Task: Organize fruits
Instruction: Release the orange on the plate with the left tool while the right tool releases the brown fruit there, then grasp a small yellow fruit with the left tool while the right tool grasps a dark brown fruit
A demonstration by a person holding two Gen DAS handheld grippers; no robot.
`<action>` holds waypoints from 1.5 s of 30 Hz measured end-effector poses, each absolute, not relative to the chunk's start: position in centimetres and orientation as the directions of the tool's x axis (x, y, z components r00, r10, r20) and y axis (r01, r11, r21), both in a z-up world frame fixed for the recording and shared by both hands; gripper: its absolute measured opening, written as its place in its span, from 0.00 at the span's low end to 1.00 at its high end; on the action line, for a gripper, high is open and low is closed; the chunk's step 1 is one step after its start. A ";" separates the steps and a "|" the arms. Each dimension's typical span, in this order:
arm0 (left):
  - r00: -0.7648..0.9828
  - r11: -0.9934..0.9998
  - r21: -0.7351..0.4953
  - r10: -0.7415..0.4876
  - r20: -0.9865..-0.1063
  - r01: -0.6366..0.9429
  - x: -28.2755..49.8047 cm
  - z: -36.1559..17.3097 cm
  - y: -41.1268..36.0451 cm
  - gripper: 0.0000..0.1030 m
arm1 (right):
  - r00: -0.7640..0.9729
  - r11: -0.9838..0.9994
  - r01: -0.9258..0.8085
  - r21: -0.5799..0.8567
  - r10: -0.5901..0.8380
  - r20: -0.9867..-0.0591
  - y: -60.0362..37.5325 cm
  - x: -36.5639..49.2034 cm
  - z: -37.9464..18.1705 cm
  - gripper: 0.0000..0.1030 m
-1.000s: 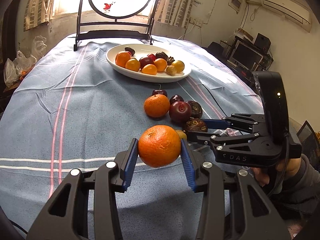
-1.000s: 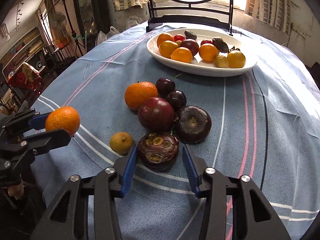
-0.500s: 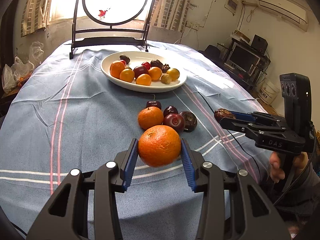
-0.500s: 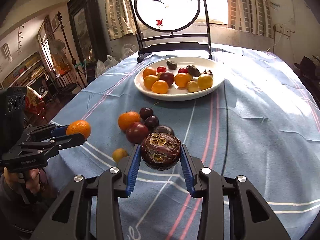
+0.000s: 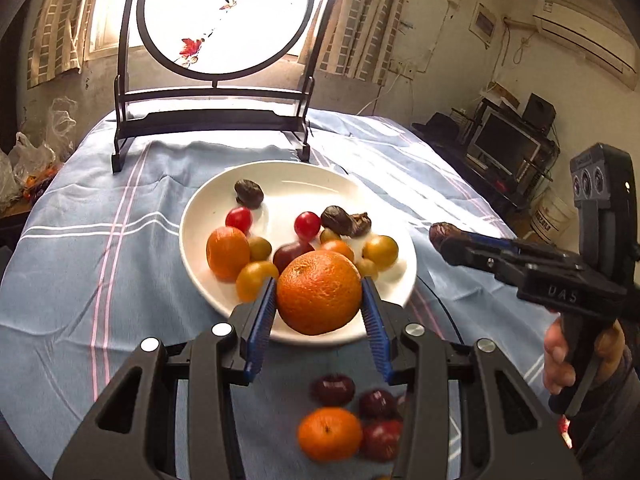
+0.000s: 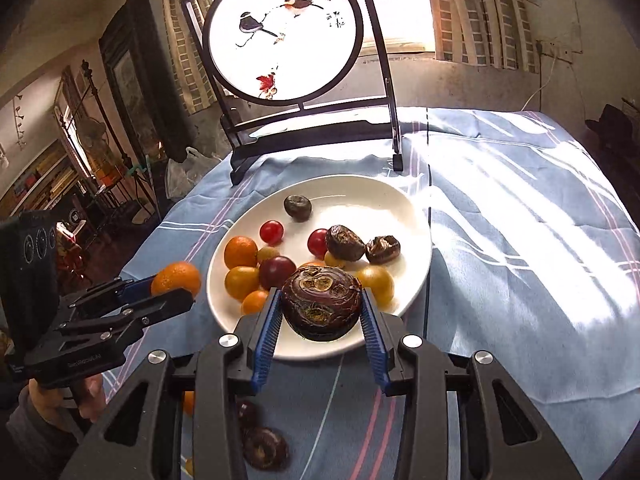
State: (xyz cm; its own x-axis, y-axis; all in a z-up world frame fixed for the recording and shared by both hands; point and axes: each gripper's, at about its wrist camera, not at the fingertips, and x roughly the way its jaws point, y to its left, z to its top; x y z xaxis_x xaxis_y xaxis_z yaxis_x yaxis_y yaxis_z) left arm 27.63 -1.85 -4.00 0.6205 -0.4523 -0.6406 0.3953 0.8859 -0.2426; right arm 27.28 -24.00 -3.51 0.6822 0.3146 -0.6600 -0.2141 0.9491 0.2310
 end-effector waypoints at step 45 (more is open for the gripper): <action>0.554 0.864 -0.097 -0.399 -0.731 0.494 10.6 -9.9 -2.9 0.23 | 0.650 0.959 -0.262 0.113 0.261 -0.714 -22.2 12.7 -9.2 0.51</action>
